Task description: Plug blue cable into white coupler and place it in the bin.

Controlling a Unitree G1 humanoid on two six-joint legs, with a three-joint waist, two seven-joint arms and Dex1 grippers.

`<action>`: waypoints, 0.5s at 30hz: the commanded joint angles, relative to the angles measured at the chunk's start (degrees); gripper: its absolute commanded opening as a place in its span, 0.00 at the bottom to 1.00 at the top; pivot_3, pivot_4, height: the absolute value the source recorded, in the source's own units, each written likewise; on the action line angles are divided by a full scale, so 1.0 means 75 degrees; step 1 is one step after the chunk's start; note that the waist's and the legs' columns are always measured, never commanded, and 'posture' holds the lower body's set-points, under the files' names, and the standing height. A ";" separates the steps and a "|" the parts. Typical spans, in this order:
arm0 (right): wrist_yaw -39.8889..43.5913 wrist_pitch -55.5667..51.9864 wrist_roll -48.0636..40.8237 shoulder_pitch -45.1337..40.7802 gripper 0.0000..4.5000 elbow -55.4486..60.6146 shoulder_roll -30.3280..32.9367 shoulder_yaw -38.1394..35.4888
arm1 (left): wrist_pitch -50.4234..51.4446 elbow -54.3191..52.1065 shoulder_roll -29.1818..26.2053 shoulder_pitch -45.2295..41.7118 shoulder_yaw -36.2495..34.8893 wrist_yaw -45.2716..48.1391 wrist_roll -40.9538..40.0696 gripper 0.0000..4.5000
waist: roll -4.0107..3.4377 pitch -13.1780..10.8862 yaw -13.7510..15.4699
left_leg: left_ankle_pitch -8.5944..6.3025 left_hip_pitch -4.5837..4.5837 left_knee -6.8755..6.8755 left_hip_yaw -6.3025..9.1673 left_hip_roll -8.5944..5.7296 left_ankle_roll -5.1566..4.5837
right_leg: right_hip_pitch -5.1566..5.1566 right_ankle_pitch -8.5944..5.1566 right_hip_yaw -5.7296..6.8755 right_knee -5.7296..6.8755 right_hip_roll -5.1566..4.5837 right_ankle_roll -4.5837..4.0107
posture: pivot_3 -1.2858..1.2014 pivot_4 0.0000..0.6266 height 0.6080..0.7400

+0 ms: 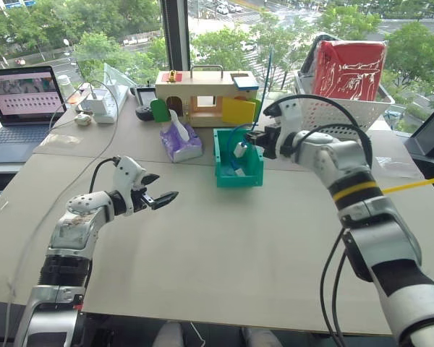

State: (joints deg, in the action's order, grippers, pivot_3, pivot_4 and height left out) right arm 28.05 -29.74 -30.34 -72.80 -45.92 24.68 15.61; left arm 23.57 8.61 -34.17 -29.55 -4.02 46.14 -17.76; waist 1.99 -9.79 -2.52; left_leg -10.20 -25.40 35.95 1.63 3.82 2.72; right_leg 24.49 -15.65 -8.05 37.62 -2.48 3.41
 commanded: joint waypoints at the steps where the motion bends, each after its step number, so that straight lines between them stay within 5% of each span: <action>1: 0.0878 0.1102 0.1168 -0.0786 0.19 -0.1320 -0.0303 0.0080 | -0.0123 -0.0904 0.0039 0.0126 -0.0307 -0.0471 0.0018 1.00 | -0.0001 0.0000 -0.0019 | 0.0000 0.0001 0.0000 0.0000 0.0000 0.0000 | 0.0000 0.0000 0.0000 0.0001 0.0000 0.0000 | 0.52 0.24 0.88; 12: 0.1885 0.1749 0.2367 -0.1802 1.00 -0.2195 -0.0450 -0.0765 | 0.0386 -0.1977 0.0030 0.0477 -0.0923 -0.0861 -0.0646 1.00 | -0.0007 -0.0005 -0.0106 | 0.0015 0.0016 -0.0002 0.0006 -0.0001 0.0026 | 0.0003 0.0000 0.0004 0.0047 0.0001 -0.0001 | 0.52 0.24 0.88; 15: 0.2244 0.1166 0.2215 -0.1719 1.00 -0.1433 -0.0116 -0.1186 | 0.0502 -0.2164 0.0037 0.0420 -0.0900 -0.0835 -0.0763 1.00 | -0.0009 -0.0005 -0.0139 | 0.0016 0.0015 -0.0001 0.0008 -0.0003 0.0028 | 0.0002 0.0000 0.0005 0.0048 -0.0001 -0.0001 | 0.52 0.24 0.88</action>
State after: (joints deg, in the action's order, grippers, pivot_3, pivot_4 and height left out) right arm 43.28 -19.13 -12.67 -84.35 -61.56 22.11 9.33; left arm 26.77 -4.78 -33.44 -25.60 -9.67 39.87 -22.05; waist 1.93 -9.83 -3.56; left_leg -10.08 -25.28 35.95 1.69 3.80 2.93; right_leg 24.49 -15.64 -8.02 37.99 -2.49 3.40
